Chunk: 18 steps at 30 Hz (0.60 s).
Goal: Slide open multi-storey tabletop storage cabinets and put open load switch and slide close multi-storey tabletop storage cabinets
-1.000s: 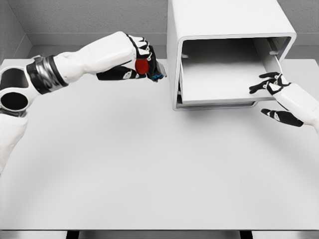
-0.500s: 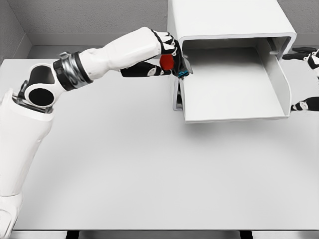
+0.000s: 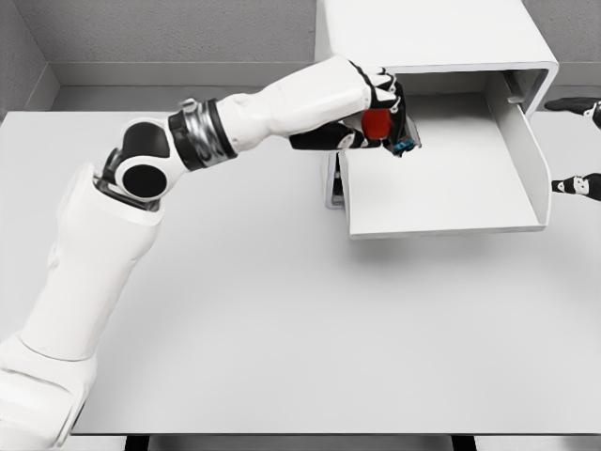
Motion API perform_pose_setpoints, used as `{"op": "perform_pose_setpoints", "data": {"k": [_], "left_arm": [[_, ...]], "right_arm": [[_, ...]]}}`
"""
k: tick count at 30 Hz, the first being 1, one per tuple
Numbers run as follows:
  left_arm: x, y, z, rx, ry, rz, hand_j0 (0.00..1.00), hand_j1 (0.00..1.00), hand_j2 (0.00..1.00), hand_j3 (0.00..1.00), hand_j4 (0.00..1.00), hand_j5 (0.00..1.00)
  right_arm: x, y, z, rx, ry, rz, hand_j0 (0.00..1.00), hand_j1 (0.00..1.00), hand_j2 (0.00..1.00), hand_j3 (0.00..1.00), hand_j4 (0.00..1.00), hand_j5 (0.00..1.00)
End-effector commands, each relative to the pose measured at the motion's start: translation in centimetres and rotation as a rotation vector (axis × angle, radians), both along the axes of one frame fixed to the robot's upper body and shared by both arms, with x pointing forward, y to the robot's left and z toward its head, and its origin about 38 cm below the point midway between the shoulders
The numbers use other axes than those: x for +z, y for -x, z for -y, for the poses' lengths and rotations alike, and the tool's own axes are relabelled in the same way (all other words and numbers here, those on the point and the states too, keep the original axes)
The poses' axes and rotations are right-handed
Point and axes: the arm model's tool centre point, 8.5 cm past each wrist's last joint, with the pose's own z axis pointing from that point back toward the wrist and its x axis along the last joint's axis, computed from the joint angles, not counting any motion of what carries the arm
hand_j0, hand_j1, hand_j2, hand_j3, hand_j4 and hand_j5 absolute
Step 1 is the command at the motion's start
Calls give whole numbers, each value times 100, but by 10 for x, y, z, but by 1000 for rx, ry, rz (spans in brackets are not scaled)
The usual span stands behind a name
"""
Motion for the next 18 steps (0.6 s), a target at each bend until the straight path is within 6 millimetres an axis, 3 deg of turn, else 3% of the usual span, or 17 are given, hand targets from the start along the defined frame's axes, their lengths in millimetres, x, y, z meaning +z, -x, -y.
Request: {"op": "perform_pose_setpoints", "data": {"k": [1,4,7,10,18], "left_arm": [[-1,0,12,-8,12,-9,31,31,31,31,31,31],[-3,0,21,-23,15,-21,31,31,31,31,31,31],[-4,-6,32,-31,6,-36,32,32,32,32,32,32],[-6,-7,45,-39,6,-48,32,32,32,32,32,32],[-10,-26,43,8,-48,-60,32,32,32,32,32,32]], "right_arm": [[0,0,-1,6,-4,-2,80,80,80,80,80,80],[-1,0,-1,7,0,-6,78,78,78,78,78,78],[-3,2,-1,7,1,-11,67,67,67,67,67,67],[-6,3,-1,5,-1,-20,67,67,67,67,67,67],[-4,4,3,0,2,-19,69,69,69,69,69,69]]}}
